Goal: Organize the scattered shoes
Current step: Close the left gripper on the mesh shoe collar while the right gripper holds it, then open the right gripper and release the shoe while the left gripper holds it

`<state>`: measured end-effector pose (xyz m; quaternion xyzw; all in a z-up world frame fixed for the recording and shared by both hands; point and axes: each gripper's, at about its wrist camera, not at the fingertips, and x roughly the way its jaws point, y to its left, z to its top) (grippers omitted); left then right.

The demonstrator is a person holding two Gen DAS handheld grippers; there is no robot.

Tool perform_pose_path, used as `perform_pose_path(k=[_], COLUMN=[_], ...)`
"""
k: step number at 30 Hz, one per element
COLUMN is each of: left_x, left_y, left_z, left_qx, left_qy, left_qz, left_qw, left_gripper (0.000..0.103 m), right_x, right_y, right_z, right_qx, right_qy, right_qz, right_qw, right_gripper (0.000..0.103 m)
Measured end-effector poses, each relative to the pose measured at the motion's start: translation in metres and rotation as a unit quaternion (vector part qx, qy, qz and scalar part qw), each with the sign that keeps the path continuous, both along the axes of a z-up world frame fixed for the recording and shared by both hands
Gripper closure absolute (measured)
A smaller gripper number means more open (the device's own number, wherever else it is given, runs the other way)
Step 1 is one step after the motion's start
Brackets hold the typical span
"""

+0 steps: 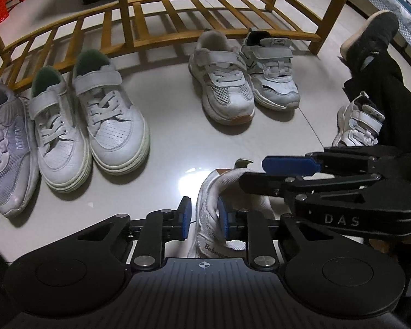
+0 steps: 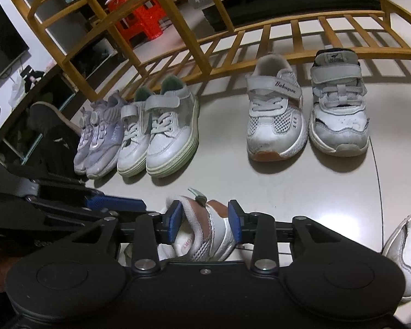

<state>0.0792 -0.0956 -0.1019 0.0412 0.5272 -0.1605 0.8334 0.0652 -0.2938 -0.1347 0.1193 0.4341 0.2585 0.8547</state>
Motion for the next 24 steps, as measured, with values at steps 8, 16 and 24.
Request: perform_pose_path(k=[8,16,24], left_x=[-0.005,-0.007,-0.005], left_y=[0.002,0.018,0.037], left_z=[0.001,0.004,0.006], left_qx=[-0.001,0.008,0.001], left_qy=[0.001,0.003,0.005], left_qz=[0.027,0.079,0.132], left_qw=[0.9996,0.9968,0.9912], left_gripper=[0.093,0.095,0.096], right_x=[0.002,0.005,-0.006], right_y=[-0.005,-0.013,0.000], right_z=[0.003,0.001,0.003], right_qx=[0.006,0.017,0.033], right_qy=[-0.008,0.009,0.019], right_qz=[-0.018,-0.032,0.042], right_qw=[1.000,0.999,0.998], right_gripper=[0.058,0.057,0.040])
